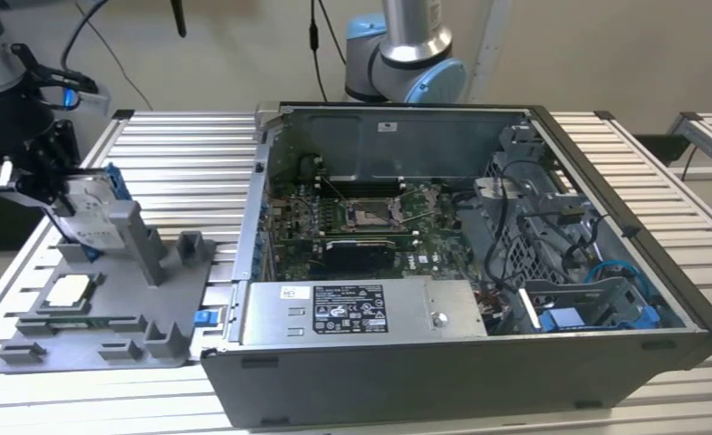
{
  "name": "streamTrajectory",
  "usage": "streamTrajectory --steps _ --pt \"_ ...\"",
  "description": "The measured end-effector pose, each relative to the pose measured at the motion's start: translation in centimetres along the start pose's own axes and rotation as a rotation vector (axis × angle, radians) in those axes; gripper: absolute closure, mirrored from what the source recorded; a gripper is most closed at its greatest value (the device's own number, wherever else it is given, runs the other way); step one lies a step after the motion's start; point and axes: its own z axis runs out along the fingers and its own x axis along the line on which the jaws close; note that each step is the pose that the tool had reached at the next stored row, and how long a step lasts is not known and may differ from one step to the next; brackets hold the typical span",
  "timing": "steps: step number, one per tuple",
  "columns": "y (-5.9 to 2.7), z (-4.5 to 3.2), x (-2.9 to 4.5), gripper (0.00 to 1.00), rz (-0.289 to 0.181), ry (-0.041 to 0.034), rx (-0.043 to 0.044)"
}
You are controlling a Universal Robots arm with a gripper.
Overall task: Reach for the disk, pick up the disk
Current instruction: 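Pick up the disk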
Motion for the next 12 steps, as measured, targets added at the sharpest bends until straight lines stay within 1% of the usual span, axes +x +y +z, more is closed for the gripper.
streamTrajectory --steps 12 --pt "-0.01 -1.37 -0.05 1.00 0.000 0.0000 0.0000"
